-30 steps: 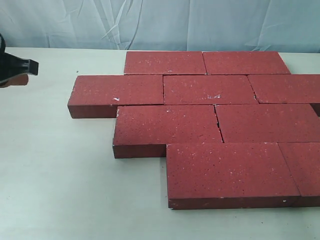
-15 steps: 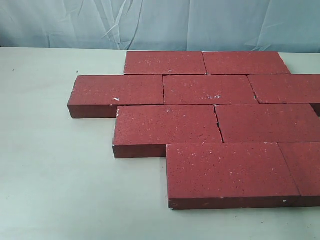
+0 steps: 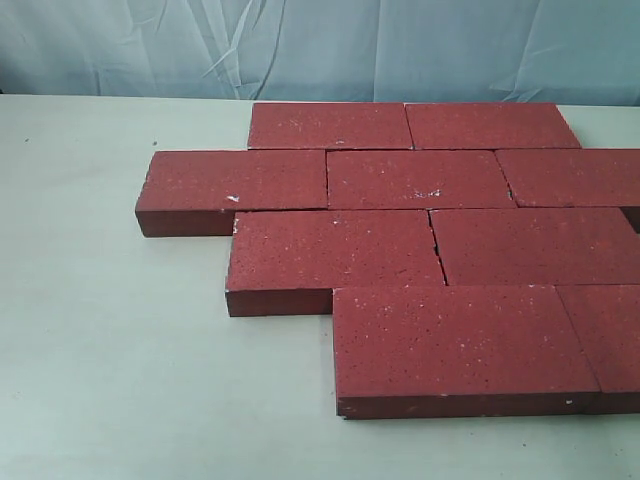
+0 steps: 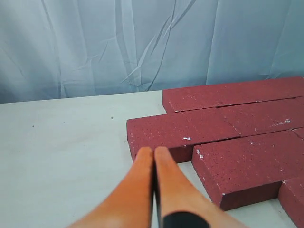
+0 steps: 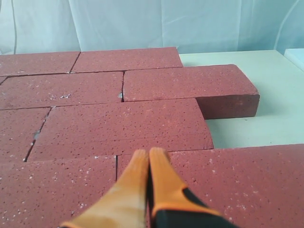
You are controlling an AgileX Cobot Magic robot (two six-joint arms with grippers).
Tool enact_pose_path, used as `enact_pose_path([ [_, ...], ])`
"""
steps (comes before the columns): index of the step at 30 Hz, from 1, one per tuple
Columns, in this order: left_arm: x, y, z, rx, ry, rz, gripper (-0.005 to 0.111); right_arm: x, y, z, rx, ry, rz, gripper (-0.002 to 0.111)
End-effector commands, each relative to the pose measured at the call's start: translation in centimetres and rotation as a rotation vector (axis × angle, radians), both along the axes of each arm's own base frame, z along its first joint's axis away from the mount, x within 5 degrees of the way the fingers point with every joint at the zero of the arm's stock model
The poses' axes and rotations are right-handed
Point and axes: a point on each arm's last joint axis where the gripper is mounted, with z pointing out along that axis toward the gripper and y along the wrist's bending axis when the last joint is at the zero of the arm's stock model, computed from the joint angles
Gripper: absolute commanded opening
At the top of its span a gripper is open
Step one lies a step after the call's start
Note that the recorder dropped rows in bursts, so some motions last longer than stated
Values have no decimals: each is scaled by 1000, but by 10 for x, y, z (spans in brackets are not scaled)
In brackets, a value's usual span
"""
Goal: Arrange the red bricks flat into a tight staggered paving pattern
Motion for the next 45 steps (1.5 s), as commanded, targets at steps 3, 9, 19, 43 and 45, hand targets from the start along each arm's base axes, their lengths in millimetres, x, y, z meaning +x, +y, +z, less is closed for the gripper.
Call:
enact_pose_path([
  [3, 0, 0, -1, 4, -5, 1, 0, 0, 0, 0, -4, -11, 6, -1],
  [9, 0, 0, -1, 4, -5, 1, 0, 0, 0, 0, -7, -11, 5, -1],
  [19, -8, 4, -1, 40, -57, 86, 0, 0, 0, 0, -7, -11, 5, -1],
  [43, 11, 16, -67, 133, -27, 228, 0, 0, 0, 0, -5, -11, 6, -1],
  [45, 13, 17, -71, 142, -26, 239, 0, 0, 0, 0, -5, -11, 6, -1],
])
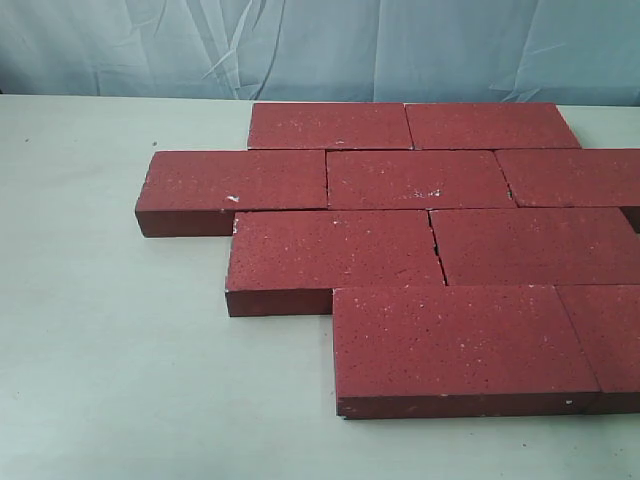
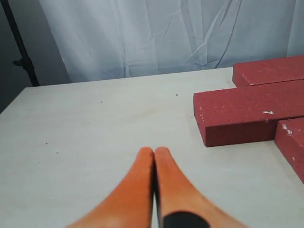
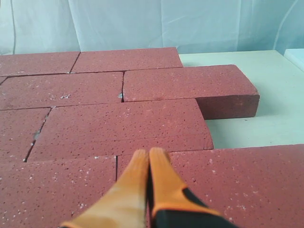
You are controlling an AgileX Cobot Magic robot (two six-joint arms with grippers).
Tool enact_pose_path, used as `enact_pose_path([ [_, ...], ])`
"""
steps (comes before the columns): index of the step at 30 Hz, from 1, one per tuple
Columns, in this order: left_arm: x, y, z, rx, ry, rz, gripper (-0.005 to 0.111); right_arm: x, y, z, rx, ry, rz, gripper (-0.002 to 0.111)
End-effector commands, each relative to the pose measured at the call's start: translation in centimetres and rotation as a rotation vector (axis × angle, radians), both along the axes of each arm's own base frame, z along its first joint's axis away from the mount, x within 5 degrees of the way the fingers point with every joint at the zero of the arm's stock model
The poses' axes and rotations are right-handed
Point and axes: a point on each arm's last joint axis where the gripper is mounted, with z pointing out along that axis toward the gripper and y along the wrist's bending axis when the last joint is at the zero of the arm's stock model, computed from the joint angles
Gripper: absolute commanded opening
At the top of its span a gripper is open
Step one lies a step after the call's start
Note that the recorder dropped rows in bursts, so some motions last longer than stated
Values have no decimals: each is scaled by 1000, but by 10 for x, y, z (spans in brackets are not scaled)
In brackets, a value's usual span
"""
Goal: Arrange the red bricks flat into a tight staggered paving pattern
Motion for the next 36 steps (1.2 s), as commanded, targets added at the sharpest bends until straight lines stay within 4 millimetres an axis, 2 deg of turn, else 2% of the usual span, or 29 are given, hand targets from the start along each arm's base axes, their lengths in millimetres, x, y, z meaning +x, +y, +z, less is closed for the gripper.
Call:
enact_pose_path([
  [1, 3, 3, -8, 6, -9, 34, 0, 0, 0, 0, -5, -11, 6, -1],
  [5, 5, 7, -18, -61, 8, 95, 0, 0, 0, 0, -7, -11, 5, -1],
  [13, 6, 9, -22, -65, 12, 111, 0, 0, 0, 0, -7, -11, 5, -1],
  [21, 10, 9, -48, -70, 52, 114, 0, 0, 0, 0, -7, -11, 5, -1],
  [36, 10, 9, -49, -71, 46, 114, 0, 0, 0, 0, -7, -11, 5, -1],
])
